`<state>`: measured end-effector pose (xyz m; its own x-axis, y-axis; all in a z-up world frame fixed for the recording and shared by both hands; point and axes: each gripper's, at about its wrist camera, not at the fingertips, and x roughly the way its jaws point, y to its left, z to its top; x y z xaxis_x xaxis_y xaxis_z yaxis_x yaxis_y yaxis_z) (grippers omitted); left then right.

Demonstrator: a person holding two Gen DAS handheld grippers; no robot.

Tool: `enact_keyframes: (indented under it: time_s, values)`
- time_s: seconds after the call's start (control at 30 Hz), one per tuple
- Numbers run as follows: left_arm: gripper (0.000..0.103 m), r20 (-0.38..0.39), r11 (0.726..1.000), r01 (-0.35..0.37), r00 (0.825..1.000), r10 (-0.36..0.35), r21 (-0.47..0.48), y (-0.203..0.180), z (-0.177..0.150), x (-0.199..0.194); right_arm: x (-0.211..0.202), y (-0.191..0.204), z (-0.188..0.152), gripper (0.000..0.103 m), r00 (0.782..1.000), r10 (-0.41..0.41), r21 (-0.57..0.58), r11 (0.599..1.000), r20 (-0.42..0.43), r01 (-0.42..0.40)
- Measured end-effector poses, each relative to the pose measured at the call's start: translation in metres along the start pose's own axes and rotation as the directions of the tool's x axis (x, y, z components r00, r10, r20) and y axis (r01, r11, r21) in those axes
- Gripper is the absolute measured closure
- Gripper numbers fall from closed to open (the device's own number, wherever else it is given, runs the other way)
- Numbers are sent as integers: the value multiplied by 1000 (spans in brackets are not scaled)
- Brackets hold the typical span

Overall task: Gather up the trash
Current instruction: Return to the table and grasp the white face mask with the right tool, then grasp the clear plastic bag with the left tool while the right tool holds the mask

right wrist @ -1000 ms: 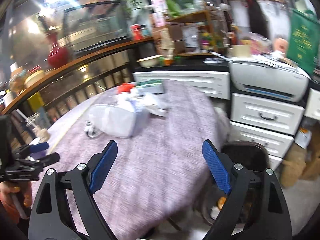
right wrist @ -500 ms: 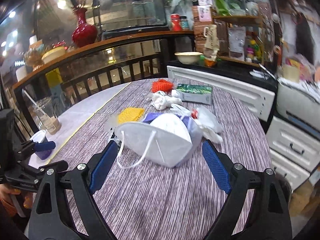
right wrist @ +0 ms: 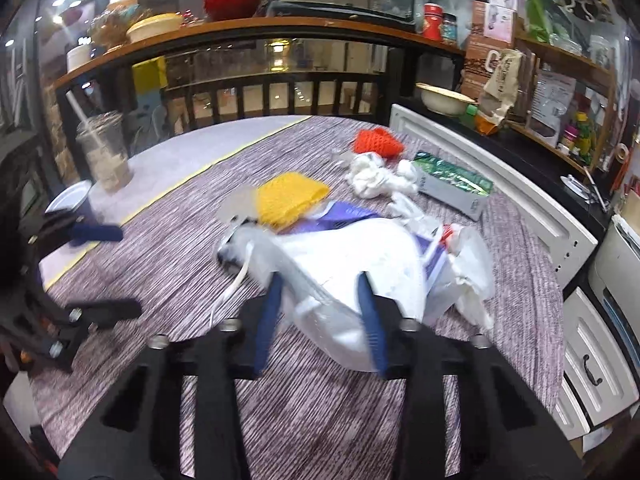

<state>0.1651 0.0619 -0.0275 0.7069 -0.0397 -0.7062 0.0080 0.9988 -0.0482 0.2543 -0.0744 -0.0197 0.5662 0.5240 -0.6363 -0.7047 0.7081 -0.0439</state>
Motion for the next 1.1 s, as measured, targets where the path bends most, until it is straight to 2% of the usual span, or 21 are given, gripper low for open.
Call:
enact_keyframes:
  time_s: [0.1, 0.17, 0.67, 0.87, 0.97, 1.03, 1.1]
  values:
    - [7, -22, 1000, 4, 1000, -4, -19, 5, 3, 10, -6, 6, -9, 93, 1000, 21, -4, 1000, -1, -21]
    - [7, -29, 1000, 4, 1000, -4, -28, 7, 4, 13, -14, 10, -15, 95, 1000, 24, -6, 1000, 17, -24]
    - [12, -36, 1000, -27, 999, 27, -10, -10, 36, 45, -92, 26, -22, 96, 985, 45, 59, 997, 167, -55]
    - [21, -68, 999, -33, 997, 30, -43, -11, 48, 66, -108, 28, -32, 97, 982, 45, 72, 996, 183, -59]
    - [30, -80, 999, -38, 996, 35, -38, -15, 50, 71, -115, 30, -36, 98, 981, 35, 77, 996, 192, -51]
    - [44, -88, 999, -41, 995, 38, -34, -17, 51, 74, -118, 31, -38, 98, 979, 40, 77, 995, 197, -56]
    - [47, -95, 998, -43, 995, 39, -43, -18, 51, 77, -119, 31, -40, 98, 979, 40, 81, 995, 202, -58]
